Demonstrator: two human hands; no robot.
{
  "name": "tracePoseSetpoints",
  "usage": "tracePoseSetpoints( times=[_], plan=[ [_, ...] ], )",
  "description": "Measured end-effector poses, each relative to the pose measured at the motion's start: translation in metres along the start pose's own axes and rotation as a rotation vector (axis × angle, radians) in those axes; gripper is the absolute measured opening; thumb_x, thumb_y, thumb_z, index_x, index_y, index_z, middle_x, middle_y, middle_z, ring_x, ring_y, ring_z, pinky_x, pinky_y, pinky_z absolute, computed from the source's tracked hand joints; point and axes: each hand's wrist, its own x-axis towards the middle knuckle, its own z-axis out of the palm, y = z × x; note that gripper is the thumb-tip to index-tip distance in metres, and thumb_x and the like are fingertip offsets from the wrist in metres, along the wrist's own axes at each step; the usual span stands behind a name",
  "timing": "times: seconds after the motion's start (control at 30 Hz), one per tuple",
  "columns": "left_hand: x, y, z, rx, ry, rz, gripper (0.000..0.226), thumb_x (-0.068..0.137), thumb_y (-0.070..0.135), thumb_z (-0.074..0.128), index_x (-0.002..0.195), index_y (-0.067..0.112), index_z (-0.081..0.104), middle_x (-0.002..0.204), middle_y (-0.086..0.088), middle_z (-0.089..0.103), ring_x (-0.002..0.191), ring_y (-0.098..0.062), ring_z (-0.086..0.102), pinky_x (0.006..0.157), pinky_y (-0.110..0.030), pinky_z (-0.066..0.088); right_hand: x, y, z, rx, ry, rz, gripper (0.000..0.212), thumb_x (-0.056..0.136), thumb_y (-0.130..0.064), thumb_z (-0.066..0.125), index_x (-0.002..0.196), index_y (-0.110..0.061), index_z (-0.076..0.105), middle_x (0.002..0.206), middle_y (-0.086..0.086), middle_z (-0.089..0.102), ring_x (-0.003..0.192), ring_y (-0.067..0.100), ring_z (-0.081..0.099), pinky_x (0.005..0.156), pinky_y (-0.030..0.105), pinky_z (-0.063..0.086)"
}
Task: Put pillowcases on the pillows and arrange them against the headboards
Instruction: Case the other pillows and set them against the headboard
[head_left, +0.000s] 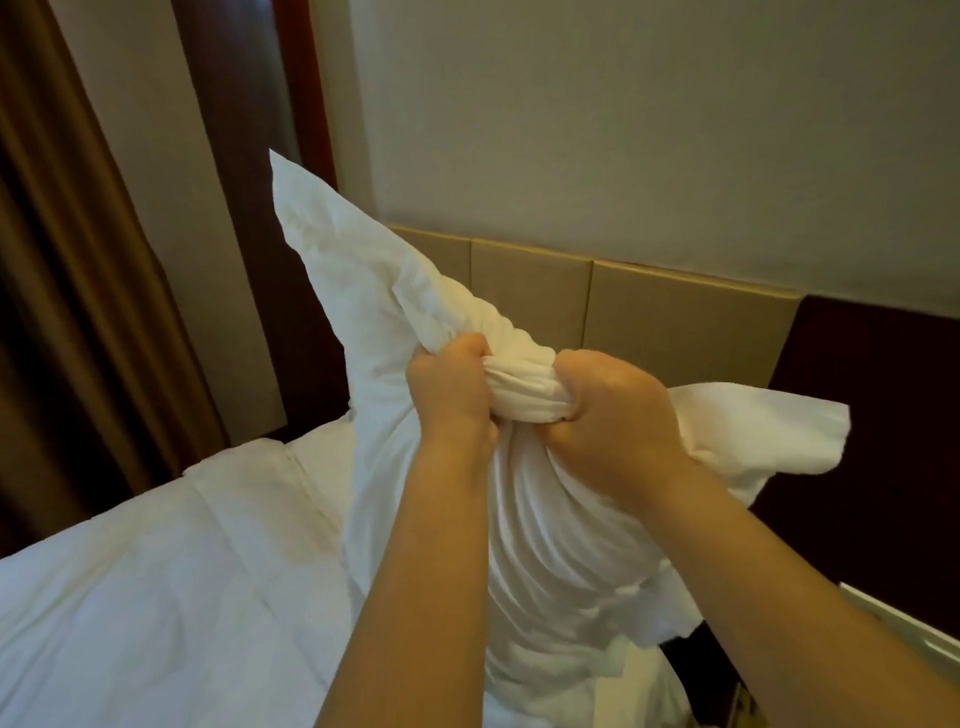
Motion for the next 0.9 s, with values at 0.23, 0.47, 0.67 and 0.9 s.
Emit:
tracePoseSetpoints(
  times=[0.23, 0.47, 0.67, 0.9],
  plan=[
    [0.102, -0.036, 0.035, -0.118, 0.029, -0.151, 0.027, 0.073, -0.009, 0.043, 0.060, 0.013, 0.035, 0.046, 0.007, 0.032, 0.039, -0.009, 0.034, 0.039, -0.016, 0.030, 0.064, 0.058, 0.068, -0.114, -0.174, -0.013, 0.019, 0.062, -0.024, 0.062, 0.060, -0.023, 0.044, 0.056, -0.002, 0.054, 0.050, 0.020, 0.039, 0.048, 0.025, 0.028],
    [0.177, -0.086, 0.055, -0.093, 0.064, -0.232, 0.022, 0.074, -0.006, 0.047, 0.066, 0.014, 0.045, 0.057, 0.002, 0.042, 0.049, -0.013, 0.044, 0.045, -0.023, 0.038, 0.093, 0.104, 0.126, -0.156, -0.410, 0.118, 0.017, 0.074, -0.030, 0.065, 0.068, -0.021, 0.052, 0.063, -0.008, 0.047, 0.062, 0.019, 0.047, 0.054, 0.029, 0.031],
    [0.218, -0.167, 0.038, 0.075, 0.094, -0.472, 0.018, 0.084, 0.006, 0.055, 0.101, 0.008, 0.058, 0.087, -0.009, 0.062, 0.073, -0.021, 0.061, 0.063, -0.033, 0.054, 0.061, 0.136, 0.186, -0.181, -0.654, 0.286, 0.021, 0.080, -0.046, 0.063, 0.087, -0.027, 0.059, 0.085, -0.008, 0.064, 0.077, 0.014, 0.058, 0.066, 0.028, 0.047],
    [0.256, -0.238, 0.027, 0.388, -0.122, -0.873, 0.008, 0.090, 0.013, 0.047, 0.092, 0.008, 0.054, 0.082, -0.011, 0.053, 0.071, -0.022, 0.052, 0.074, -0.034, 0.052, 0.009, 0.185, 0.229, -0.206, -0.888, 0.655, 0.016, 0.092, -0.032, 0.060, 0.082, -0.029, 0.047, 0.086, -0.004, 0.056, 0.078, 0.015, 0.055, 0.068, 0.025, 0.045]
  ],
)
